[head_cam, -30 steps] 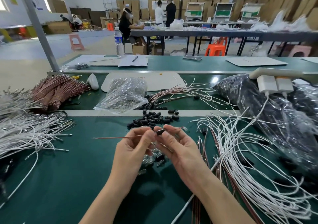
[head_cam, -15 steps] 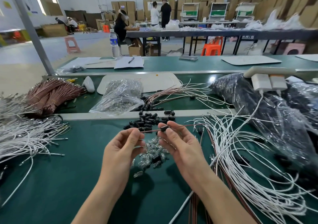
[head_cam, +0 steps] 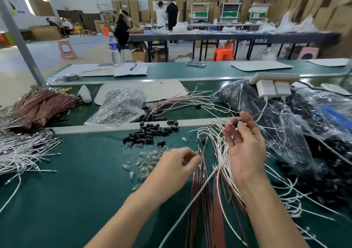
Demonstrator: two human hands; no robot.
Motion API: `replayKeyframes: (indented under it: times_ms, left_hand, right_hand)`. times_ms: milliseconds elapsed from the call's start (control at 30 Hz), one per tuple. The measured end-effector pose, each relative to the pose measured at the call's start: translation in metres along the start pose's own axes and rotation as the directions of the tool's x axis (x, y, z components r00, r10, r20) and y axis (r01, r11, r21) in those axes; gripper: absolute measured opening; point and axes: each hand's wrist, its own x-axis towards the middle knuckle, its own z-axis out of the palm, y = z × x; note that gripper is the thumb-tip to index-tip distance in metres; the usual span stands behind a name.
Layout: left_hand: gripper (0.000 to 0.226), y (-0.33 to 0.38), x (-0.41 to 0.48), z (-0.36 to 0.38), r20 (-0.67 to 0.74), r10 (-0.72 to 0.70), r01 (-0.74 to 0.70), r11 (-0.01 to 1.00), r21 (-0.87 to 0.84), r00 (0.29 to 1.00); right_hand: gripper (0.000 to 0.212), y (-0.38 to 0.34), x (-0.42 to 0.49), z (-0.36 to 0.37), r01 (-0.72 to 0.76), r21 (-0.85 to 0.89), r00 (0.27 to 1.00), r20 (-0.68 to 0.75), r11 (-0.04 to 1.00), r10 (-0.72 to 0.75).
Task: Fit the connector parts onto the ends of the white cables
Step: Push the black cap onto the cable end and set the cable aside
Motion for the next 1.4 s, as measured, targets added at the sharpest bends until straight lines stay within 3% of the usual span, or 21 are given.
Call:
replayKeyframes:
  times_ms: [100, 200, 300, 400, 500, 767, 967, 1200, 1300, 1400]
  left_hand:
    - [0.023, 0.024, 0.027, 0.022, 0.163, -0.044, -0.001, 0.964, 0.267, 0.986]
    - [0.024, 0.038, 0.04, 0.038, 0.178, -0.06, -0.022, 0.903, 0.429, 0.982]
    - [0.021, 0.043, 0.051, 0.042, 0.144, -0.11, 0.057, 0.942, 0.331, 0.983]
    - [0.019, 0.047, 0.059, 0.042, 0.219, -0.228, 0.2, 0.969, 0.144, 0.949]
    - [0.031, 0.052, 0.061, 0.045, 0.247, -0.308, 0.291, 0.951, 0.101, 0.919]
    - [0.028, 0.067, 0.071, 0.05, 0.167, -0.435, 0.407, 0.896, 0.18, 0.885]
    - [0.028, 0.071, 0.071, 0.059, 0.141, -0.389, 0.307, 0.865, 0.398, 0.91]
    - [0.036, 0.074, 0.066, 0.056, 0.034, -0.322, 0.302, 0.914, 0.27, 0.946]
    - [0.028, 0.082, 0.067, 0.042, -0.091, -0.22, 0.225, 0.974, 0.04, 0.971]
    - [0.025, 0.092, 0.066, 0.013, -0.181, -0.178, 0.126, 0.956, -0.266, 0.967]
  right_hand:
    - [0.022, -0.009, 0.0, -0.012, 0.012, -0.007, 0.997, -0.07, 1.0, -0.013]
    - [0.022, -0.014, -0.001, -0.024, 0.027, -0.038, 0.994, -0.106, 0.999, -0.031]
    - [0.022, -0.018, -0.003, -0.035, 0.023, -0.051, 0.99, -0.138, 0.998, -0.029]
    - [0.02, -0.02, -0.005, -0.043, 0.012, -0.058, 0.985, -0.17, 0.998, -0.022]
    - [0.02, -0.021, -0.007, -0.046, -0.003, -0.066, 0.983, -0.183, 0.998, -0.01]
    - [0.02, -0.021, -0.011, -0.036, 0.009, -0.053, 0.982, -0.19, 0.999, -0.019]
    - [0.019, -0.014, -0.015, -0.037, 0.0, -0.061, 0.98, -0.2, 0.998, -0.013]
    - [0.02, -0.004, -0.017, -0.038, 0.011, -0.114, 0.98, -0.197, 0.993, -0.034]
    - [0.021, -0.002, -0.017, -0.037, 0.016, -0.192, 0.985, -0.167, 0.981, -0.049]
    - [0.019, 0.002, -0.022, -0.039, 0.031, -0.318, 0.992, -0.109, 0.948, -0.069]
